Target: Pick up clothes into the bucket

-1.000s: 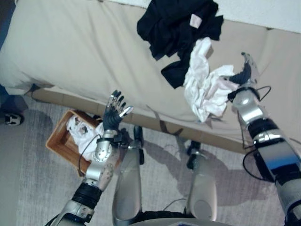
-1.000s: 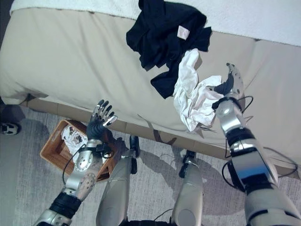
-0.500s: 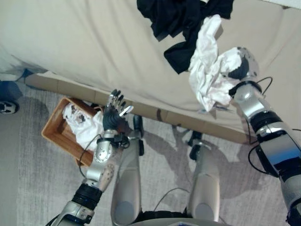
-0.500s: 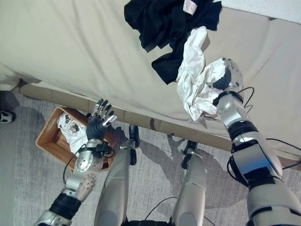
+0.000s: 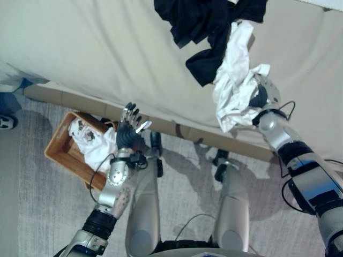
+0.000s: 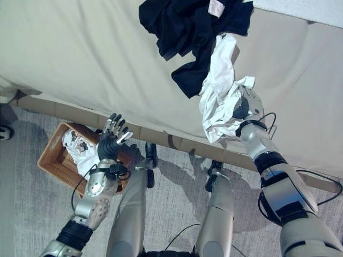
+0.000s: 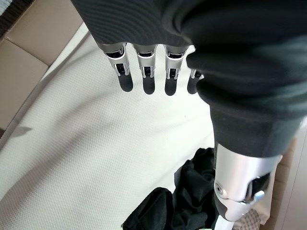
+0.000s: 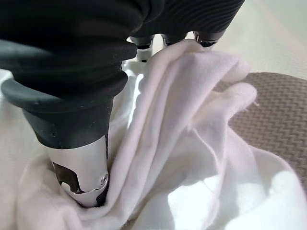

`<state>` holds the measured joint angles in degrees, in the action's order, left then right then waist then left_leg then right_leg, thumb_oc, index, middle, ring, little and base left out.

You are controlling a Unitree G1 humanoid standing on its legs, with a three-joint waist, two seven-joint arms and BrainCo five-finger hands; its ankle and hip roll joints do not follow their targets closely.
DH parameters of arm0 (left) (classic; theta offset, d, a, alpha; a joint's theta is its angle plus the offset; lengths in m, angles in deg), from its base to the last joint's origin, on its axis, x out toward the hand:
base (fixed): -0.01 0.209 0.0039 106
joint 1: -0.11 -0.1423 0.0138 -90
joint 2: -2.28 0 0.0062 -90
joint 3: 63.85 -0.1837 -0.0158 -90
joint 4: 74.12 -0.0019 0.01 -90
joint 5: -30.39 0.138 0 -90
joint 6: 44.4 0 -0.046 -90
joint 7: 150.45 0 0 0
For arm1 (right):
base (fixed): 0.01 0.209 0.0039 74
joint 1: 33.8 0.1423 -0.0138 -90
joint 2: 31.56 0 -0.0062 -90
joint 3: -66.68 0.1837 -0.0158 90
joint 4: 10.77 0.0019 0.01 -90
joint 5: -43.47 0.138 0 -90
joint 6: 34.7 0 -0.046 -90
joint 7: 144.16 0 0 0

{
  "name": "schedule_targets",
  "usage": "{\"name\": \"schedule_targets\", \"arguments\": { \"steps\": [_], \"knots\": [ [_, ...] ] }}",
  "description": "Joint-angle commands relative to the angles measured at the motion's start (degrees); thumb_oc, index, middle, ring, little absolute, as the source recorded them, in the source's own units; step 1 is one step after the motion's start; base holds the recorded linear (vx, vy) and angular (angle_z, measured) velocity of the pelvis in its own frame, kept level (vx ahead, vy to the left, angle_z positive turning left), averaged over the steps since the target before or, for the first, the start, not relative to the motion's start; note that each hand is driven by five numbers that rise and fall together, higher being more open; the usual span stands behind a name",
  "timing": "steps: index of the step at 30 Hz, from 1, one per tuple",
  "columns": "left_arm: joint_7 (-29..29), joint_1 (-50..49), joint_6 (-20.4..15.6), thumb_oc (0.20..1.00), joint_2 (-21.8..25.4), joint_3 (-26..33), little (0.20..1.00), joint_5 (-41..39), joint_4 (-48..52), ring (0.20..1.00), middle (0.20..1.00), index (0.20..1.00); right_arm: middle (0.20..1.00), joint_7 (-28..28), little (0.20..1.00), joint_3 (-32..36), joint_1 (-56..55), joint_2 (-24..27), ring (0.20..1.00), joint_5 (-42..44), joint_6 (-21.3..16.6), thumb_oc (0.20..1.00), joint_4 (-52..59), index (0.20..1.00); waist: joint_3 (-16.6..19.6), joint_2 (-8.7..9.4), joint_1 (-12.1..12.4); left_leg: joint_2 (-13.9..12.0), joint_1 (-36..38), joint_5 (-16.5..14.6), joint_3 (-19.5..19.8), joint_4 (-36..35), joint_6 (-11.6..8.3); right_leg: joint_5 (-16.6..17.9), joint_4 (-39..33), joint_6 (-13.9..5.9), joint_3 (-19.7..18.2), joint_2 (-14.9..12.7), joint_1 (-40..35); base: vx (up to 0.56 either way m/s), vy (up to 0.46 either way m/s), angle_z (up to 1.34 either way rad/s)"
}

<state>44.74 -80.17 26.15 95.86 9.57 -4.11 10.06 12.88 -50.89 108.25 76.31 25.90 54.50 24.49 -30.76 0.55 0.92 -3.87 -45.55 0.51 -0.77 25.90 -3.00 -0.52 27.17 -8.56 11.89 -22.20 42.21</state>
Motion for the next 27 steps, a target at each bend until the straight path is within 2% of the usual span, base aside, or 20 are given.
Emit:
{"name": "schedule_targets", "arguments": {
  "steps": [1, 9, 10, 11, 21, 22, 25, 26, 27],
  "knots": [
    [-0.1, -2.7, -3.0, 1.0, -0.2, 1.6, 1.0, 2.0, 5.1, 1.0, 1.0, 1.0, 1.0, 0.8, 1.0, -2.7, 2.0, -0.1, 1.0, -2.0, -0.5, 1.0, -0.9, 1.0, 1.0, -0.68, 1.2, 0.0, -2.3, -4.1, 0.8, 3.5, -0.63, -1.4, 1.6, -2.72, -1.4, -0.8, -1.5, 0.0, 0.0, 0.0],
    [-0.1, -2.8, -2.9, 1.0, -0.2, 0.7, 1.0, 1.7, 4.8, 1.0, 1.0, 1.0, 1.0, 0.0, 1.0, -5.2, 7.5, -1.2, 1.0, -3.4, -0.2, 1.0, -2.9, 1.0, 1.0, -1.28, 2.3, 0.6, -3.4, -3.7, 1.2, 3.2, -0.53, -1.5, 2.0, -2.7, -0.9, -1.1, -0.8, 0.0, 0.0, 0.0],
    [-0.1, -2.8, -2.8, 1.0, -0.2, 0.6, 1.0, 1.7, 4.7, 1.0, 1.0, 1.0, 0.473, 0.0, 0.473, -5.5, 7.9, -1.4, 0.473, -3.6, 0.0, 0.473, -2.6, 0.473, 1.0, -1.34, 2.5, 0.6, -3.3, -3.7, 1.4, 3.1, -0.52, -1.5, 1.9, -2.7, -0.7, -1.2, -1.0, -0.01, -0.002, 0.04],
    [-0.1, -2.8, -2.8, 1.0, -0.2, 0.6, 1.0, 1.7, 4.7, 1.0, 1.0, 1.0, 0.2, 0.0, 0.2, -5.5, 7.9, -1.4, 0.2, -3.6, 0.0, 0.2, -2.6, 0.2, 1.0, -1.35, 2.4, 0.6, -3.3, -3.7, 1.4, 3.1, -0.52, -1.5, 1.9, -2.7, -0.7, -1.2, -1.1, -0.01, 0.004, 0.05],
    [0.6, -1.5, -2.9, 1.0, -0.7, 1.2, 1.0, 2.2, 3.7, 1.0, 1.0, 1.0, 0.2, -1.9, 0.2, -1.8, 3.7, -1.8, 0.2, -1.8, -0.4, 0.2, 3.0, 0.2, 1.0, -1.04, 2.3, 1.0, -0.1, -2.5, 1.5, 0.0, -0.52, -0.5, 0.0, -3.07, 0.2, -1.6, -4.1, -0.01, 0.005, 0.04],
    [0.6, -0.5, -2.9, 1.0, -0.7, 1.6, 1.0, 2.3, 3.6, 1.0, 1.0, 1.0, 0.2, -2.1, 0.2, -0.8, 3.6, -1.7, 0.2, -1.2, -0.7, 0.2, 3.9, 0.2, 1.0, -1.03, 2.2, 1.1, -1.0, -0.3, 1.2, -1.2, -0.08, 1.5, -1.4, -2.54, 0.9, -1.7, -3.3, -0.08, 0.022, 0.05],
    [0.7, -0.3, -3.0, 1.0, -1.0, 1.9, 1.0, 2.5, 2.7, 1.0, 1.0, 1.0, 0.2, -2.2, 0.2, 1.3, 0.8, -1.9, 0.2, 0.5, -1.4, 0.2, 7.5, 0.2, 1.0, -0.68, 1.8, 1.0, 1.0, 0.3, 1.0, -3.0, -0.16, 2.3, -3.0, -2.72, 0.9, -1.7, -5.1, -0.02, 0.008, 0.03],
    [0.9, -0.1, -3.1, 1.0, -1.8, 2.7, 1.0, 2.4, 1.2, 1.0, 1.0, 1.0, 0.2, -2.5, 0.2, 5.4, -3.9, -2.9, 0.2, 5.1, -3.1, 0.2, 13.0, 0.2, 1.0, 0.0, 1.1, 0.6, 4.2, 0.7, 0.5, -5.0, -0.22, 3.2, -5.2, -3.1, 1.2, -1.8, -8.1, 0.0, 0.0, 0.0],
    [0.9, -0.2, -3.1, 1.0, -1.7, 2.7, 1.0, 2.4, 1.2, 1.0, 1.0, 1.0, 0.2, -2.4, 0.2, 5.5, -4.1, -2.9, 0.2, 5.1, -3.1, 0.2, 13.1, 0.2, 1.0, 0.01, 1.1, 0.6, 4.4, 0.8, 0.5, -5.1, -0.22, 3.2, -5.3, -3.11, 1.3, -1.8, -8.3, 0.0, 0.0, 0.0]
  ]
}}
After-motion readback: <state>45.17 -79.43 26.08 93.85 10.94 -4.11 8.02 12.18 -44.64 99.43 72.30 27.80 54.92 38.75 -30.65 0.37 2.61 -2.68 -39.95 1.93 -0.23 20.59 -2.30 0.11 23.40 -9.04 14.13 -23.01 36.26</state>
